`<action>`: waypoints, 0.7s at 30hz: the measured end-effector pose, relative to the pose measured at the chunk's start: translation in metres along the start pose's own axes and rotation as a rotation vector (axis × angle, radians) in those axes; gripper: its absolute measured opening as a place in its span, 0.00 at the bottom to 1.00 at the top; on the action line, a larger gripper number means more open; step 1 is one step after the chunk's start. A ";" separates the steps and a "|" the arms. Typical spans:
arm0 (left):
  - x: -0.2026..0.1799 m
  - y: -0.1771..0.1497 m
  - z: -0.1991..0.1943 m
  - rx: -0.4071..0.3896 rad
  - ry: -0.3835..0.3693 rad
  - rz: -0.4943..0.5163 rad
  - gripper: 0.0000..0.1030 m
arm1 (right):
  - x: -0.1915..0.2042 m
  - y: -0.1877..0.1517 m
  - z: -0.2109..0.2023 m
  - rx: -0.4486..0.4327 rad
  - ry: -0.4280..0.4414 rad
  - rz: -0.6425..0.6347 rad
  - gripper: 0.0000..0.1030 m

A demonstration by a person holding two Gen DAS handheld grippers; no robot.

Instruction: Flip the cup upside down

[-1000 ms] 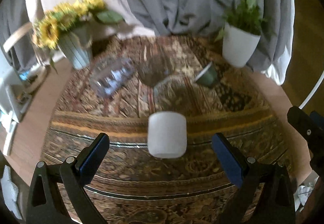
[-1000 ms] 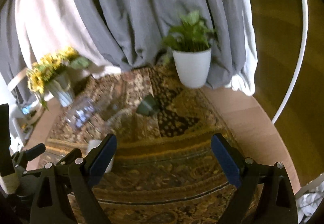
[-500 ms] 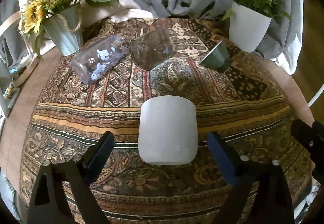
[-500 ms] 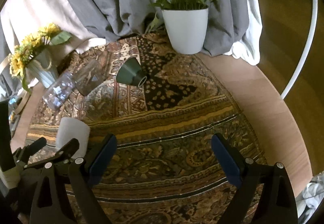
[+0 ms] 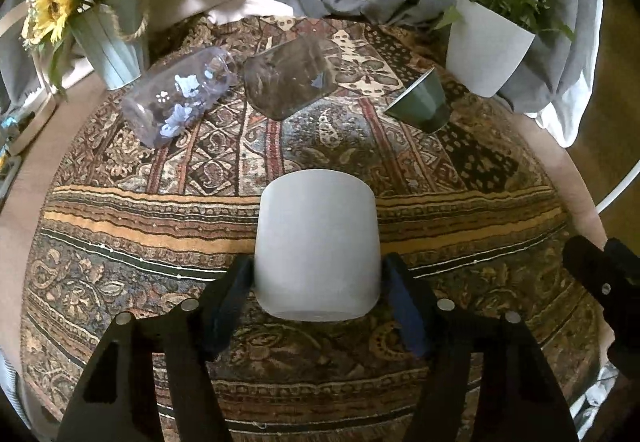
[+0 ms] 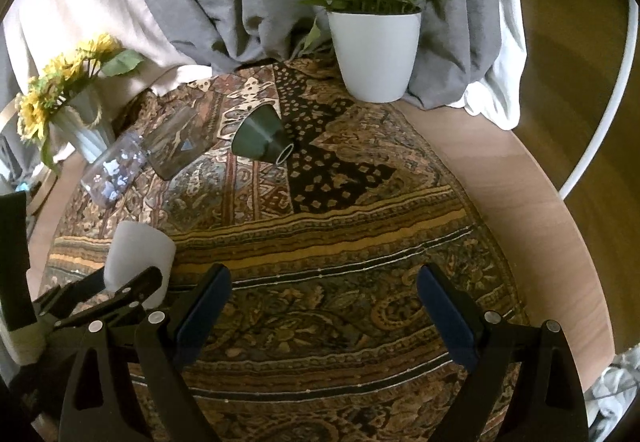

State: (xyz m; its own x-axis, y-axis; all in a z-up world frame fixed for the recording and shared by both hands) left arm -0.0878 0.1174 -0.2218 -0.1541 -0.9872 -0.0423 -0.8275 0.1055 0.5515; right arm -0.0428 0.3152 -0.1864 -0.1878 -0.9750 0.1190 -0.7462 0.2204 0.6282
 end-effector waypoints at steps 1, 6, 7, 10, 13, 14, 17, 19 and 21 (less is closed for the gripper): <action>0.000 0.001 -0.002 0.002 -0.003 -0.002 0.64 | 0.000 0.001 -0.001 -0.001 0.004 0.003 0.92; 0.002 0.011 -0.008 0.021 0.003 -0.009 0.64 | 0.004 0.009 -0.004 -0.015 0.020 0.006 0.92; 0.002 0.013 -0.010 0.021 0.000 -0.011 0.64 | 0.005 0.011 -0.005 -0.016 0.026 0.008 0.92; 0.003 0.021 -0.011 0.017 -0.001 -0.008 0.62 | 0.006 0.017 -0.008 -0.028 0.040 0.019 0.92; 0.003 0.029 -0.008 0.022 0.005 -0.003 0.62 | 0.007 0.024 -0.010 -0.049 0.040 0.024 0.92; 0.003 0.031 -0.006 0.025 0.005 -0.002 0.62 | 0.007 0.025 -0.010 -0.053 0.041 0.025 0.92; 0.004 0.033 0.000 0.041 -0.004 -0.010 0.62 | 0.007 0.029 -0.009 -0.059 0.039 0.030 0.92; 0.004 0.032 0.005 0.055 -0.013 -0.018 0.62 | 0.006 0.031 -0.006 -0.058 0.037 0.032 0.92; 0.004 0.032 0.007 0.051 -0.011 -0.021 0.62 | 0.005 0.031 -0.004 -0.052 0.035 0.030 0.92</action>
State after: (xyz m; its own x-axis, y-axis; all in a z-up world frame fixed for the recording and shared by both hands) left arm -0.1181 0.1172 -0.2101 -0.1421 -0.9879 -0.0622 -0.8569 0.0914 0.5073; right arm -0.0645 0.3166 -0.1630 -0.1866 -0.9685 0.1650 -0.7059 0.2489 0.6631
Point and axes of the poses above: each gripper's, at about its wrist camera, not at the fingertips, and z roughly the way its jaws point, x to its left, y to its top, the point moved 2 cm from there along z, roughly the way its jaws point, and after that the axes turned 4 degrees about z, right-handed, at the moved point
